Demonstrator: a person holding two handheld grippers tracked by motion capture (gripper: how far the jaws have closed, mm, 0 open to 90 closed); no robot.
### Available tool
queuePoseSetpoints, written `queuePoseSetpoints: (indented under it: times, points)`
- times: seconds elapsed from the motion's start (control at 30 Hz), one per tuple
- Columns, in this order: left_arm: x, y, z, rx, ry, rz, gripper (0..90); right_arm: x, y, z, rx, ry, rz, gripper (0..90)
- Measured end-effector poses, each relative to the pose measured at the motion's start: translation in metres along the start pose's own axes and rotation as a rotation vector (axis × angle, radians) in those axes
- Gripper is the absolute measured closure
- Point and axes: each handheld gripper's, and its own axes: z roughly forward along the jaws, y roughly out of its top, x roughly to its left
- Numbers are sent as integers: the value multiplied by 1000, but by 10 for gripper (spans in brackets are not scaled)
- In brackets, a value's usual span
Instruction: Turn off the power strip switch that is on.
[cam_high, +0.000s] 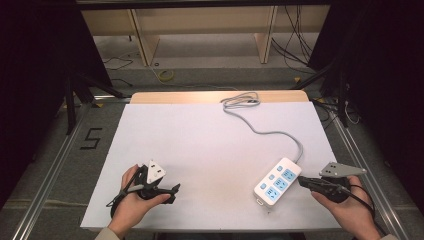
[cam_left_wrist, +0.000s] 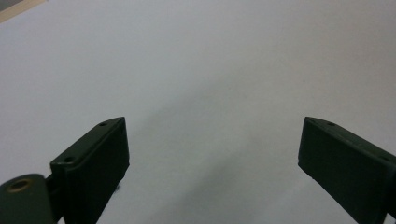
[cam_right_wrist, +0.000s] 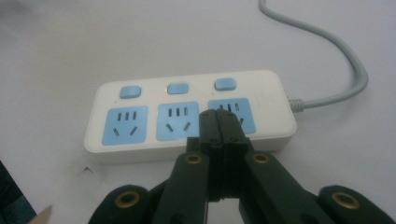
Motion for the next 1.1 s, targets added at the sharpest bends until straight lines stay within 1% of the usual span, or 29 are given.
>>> queuePoseSetpoints:
  times: [0.17, 0.3, 0.43, 0.6, 0.73, 1.1]
  points:
    - [0, 1, 0, -5, 0, 4, 88, 0, 8, 6, 8, 5, -11, 900]
    - [0, 1, 0, -14, -5, -6, 91, 2, 13, 14, 23, 19, -19, 900]
    - [0, 2, 0, -21, -6, -14, 92, 3, 16, 15, 23, 27, -19, 900]
    - [-1, 1, 0, -21, -5, -13, 97, 4, 18, 17, 30, 37, -17, 900]
    - [-1, 1, 0, -21, -3, -12, 99, 5, 22, 21, 34, 44, -24, 900]
    - [0, 2, 0, -25, -4, -13, 101, 5, 29, 28, 49, 49, -28, 900]
